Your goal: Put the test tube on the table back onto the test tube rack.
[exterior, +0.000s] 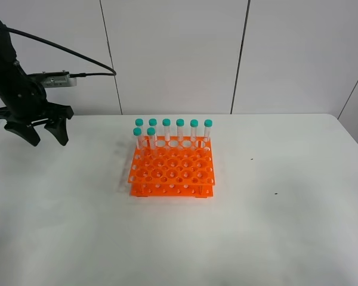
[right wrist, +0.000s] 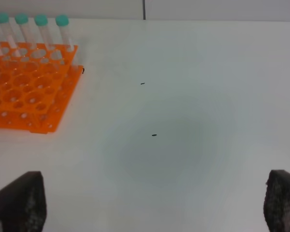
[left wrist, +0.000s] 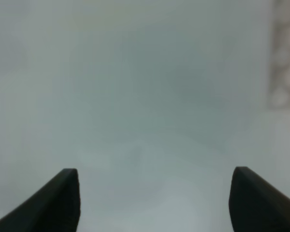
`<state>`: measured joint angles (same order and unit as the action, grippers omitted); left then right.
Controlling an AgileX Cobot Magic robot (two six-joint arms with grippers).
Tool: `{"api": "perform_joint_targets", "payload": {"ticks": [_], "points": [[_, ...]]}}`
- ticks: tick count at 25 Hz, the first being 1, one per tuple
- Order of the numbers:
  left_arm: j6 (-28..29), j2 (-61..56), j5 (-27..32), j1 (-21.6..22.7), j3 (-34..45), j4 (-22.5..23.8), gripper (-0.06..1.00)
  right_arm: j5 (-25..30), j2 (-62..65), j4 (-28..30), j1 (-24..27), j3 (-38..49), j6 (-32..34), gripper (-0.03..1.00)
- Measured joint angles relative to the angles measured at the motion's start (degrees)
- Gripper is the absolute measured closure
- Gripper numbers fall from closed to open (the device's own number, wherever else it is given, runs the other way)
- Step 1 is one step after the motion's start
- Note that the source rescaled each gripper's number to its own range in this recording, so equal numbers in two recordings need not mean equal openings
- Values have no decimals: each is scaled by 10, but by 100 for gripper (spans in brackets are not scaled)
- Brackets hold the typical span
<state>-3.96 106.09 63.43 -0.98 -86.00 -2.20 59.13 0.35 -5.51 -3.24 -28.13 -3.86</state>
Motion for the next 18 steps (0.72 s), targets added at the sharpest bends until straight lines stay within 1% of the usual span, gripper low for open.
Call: {"api": "perform_joint_targets", "payload": {"ticks": [4,7,10,14,18], "points": [[3,0,38,2,0,-1,0,0,0,0,0,0,0,-3],[5,0,38,2,0,0,0,0,0,0,0,0,0,-3],[16,-12,38,2,17,0,0,0,0,0,0,0,0,-3],[21,-68,38,2,80,0,0,0,0,0,0,0,0,-3],[22,-174,38,2,169,0,0,0,0,0,0,0,0,-3]]}}
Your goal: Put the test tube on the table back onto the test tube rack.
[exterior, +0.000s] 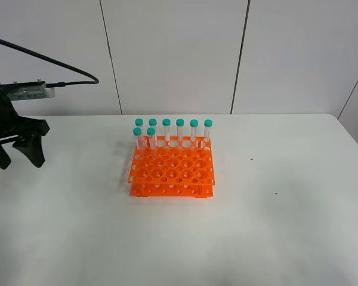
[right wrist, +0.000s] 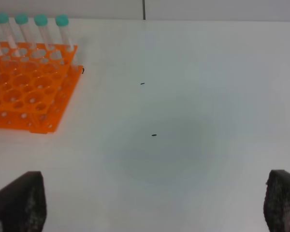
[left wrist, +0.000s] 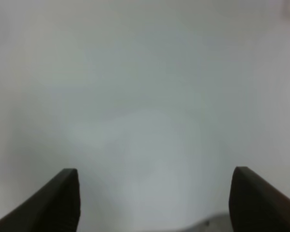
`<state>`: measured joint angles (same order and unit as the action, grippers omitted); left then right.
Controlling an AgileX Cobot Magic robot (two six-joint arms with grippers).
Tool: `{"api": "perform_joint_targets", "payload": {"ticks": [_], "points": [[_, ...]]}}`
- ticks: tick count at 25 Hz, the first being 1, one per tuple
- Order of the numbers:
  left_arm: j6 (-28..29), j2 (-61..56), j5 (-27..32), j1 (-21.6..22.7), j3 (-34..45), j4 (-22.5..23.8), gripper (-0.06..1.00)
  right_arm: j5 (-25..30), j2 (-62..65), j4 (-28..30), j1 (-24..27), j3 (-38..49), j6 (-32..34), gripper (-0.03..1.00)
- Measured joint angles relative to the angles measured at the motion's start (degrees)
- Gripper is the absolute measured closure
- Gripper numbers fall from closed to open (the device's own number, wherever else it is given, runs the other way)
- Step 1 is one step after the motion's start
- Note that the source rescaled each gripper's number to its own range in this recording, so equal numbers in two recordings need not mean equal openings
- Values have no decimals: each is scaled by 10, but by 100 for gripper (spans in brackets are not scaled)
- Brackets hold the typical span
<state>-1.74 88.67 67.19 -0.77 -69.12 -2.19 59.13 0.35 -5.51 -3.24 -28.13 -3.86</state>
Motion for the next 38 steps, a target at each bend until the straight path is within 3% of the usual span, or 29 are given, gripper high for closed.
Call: {"api": "perform_joint_targets", "payload": {"ticks": [10,18,38], "points": [[10,-347,-1,0,240,0,0,0,0,0,0,0,0,-3],[11,-585,-56,0,402,29,0,0,0,0,0,0,0,-3],[11,-868,-68,0,408,29,0,0,0,0,0,0,0,-3]]}}
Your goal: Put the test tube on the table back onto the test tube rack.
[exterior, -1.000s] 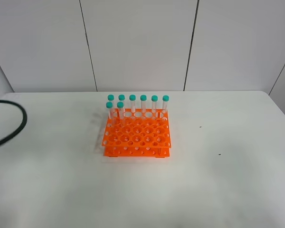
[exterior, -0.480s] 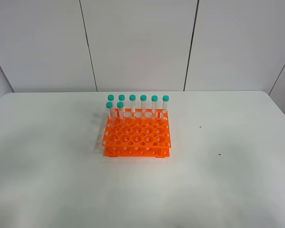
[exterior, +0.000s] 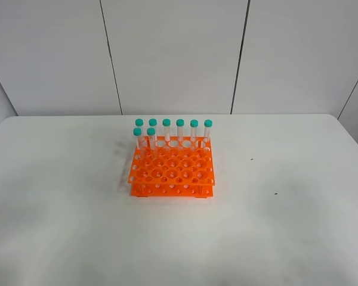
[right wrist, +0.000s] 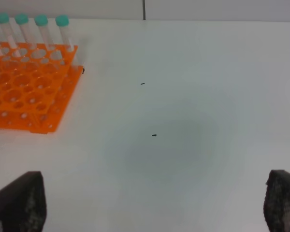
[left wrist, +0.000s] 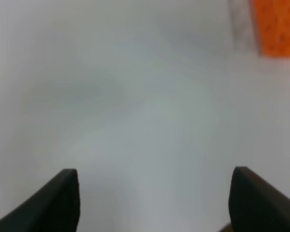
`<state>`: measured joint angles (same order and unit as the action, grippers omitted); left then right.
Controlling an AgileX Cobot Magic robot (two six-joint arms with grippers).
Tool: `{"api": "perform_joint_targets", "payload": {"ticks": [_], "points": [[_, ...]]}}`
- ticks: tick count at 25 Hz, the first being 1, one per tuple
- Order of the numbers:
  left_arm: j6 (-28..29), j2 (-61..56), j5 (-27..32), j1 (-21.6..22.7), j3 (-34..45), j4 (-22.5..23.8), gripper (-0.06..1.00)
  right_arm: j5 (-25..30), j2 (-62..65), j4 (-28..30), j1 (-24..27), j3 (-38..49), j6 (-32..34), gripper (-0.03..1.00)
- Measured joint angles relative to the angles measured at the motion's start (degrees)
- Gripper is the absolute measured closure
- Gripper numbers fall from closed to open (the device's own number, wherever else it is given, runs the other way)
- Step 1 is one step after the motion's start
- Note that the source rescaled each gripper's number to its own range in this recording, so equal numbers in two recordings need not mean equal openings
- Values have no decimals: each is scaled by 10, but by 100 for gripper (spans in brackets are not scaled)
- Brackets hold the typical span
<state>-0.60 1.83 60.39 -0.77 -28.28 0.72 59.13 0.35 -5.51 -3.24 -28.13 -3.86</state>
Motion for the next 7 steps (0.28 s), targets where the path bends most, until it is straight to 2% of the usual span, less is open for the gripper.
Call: {"api": "perform_joint_targets", "payload": {"ticks": [7], "points": [[0,-21,1,0,0,0,0,0,0,0,0,0,0,-3]]}}
